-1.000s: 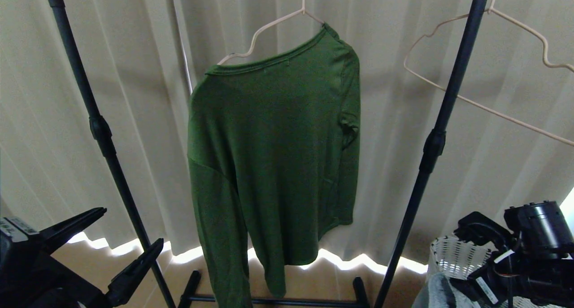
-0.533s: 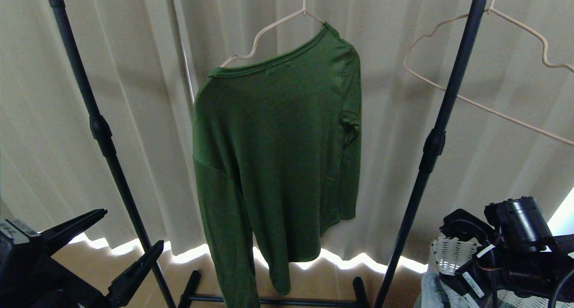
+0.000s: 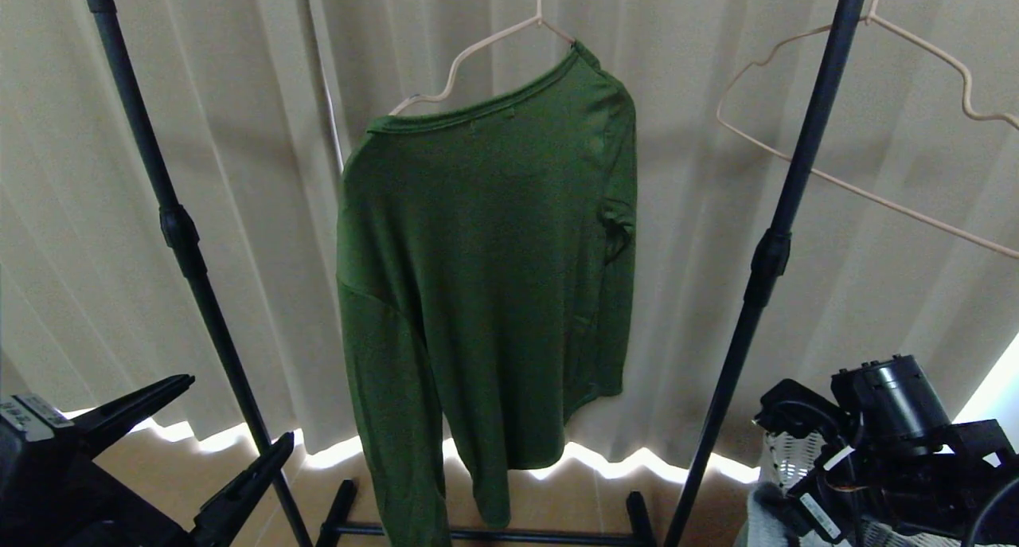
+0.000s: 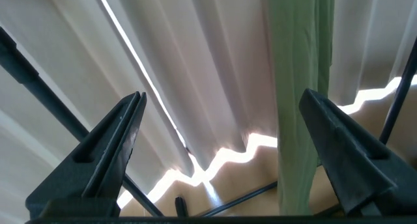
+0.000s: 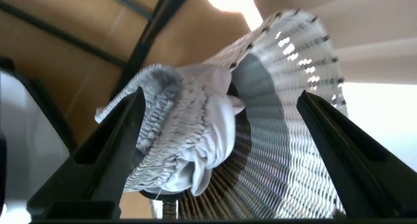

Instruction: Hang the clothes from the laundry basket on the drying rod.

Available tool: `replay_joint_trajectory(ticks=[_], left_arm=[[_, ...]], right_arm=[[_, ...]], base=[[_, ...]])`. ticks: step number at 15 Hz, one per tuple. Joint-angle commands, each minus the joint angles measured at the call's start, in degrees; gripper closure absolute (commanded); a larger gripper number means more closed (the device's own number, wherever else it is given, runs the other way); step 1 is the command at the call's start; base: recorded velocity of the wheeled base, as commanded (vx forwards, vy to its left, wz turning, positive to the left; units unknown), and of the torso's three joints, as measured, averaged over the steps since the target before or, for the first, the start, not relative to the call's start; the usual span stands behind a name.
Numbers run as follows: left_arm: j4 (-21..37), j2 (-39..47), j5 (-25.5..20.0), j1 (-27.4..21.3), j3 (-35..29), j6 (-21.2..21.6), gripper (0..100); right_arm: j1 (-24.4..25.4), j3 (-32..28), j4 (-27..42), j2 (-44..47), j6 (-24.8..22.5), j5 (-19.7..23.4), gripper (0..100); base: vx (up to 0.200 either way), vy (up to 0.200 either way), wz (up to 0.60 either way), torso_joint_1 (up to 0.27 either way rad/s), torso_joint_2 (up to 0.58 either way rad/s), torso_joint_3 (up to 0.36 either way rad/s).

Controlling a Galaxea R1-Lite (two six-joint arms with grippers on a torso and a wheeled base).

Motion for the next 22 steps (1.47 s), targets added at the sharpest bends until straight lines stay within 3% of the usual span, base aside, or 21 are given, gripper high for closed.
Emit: replay_joint_trajectory(ticks=[1, 4, 6, 7, 14, 19, 22], left_arm=[[0.0, 0.0, 0.0, -0.1, 0.0, 0.0, 0], [0.0, -0.1, 0.0, -0.1, 0.0, 0.0, 0], [0.0, -0.1, 0.0, -0.1, 0.0, 0.0, 0], [0.0, -0.1, 0.0, -0.1, -0.1, 0.0, 0], [0.0, -0.2, 0.0, -0.1, 0.1, 0.0, 0], [0.0, -0.2, 0.0, -0.1, 0.6, 0.0, 0], [0.1, 0.1, 0.0, 0.1, 0.7, 0.0, 0]], right_arm=[[-0.4, -0.4, -0.1, 3.4, -0.1, -0.2, 0], [-1.4, -1.6, 0.0, 6.0, -0.2, -4.3, 0], [-1.4, -2.1, 0.1, 6.5, -0.3, -4.8, 0], [-1.4, -2.2, 0.3, 6.5, -0.3, -4.8, 100], [-1.3, -2.0, -0.2, 5.7, 0.1, -4.8, 100], [-1.5, 1.4, -2.3, -11.8, 4.2, -2.1, 100], [-4.1, 2.8, -4.2, -20.7, 4.3, 1.2, 100]], base=[[0.0, 0.0, 0.0, 0.0, 0.0, 0.0], [0.0, 0.0, 0.0, 0.0, 0.0, 0.0], [0.0, 0.0, 0.0, 0.0, 0.0, 0.0], [0.0, 0.0, 0.0, 0.0, 0.0, 0.0], [0.0, 0.0, 0.0, 0.0, 0.0, 0.0], [0.0, 0.0, 0.0, 0.0, 0.0, 0.0], [0.0, 0.0, 0.0, 0.0, 0.0, 0.0]])
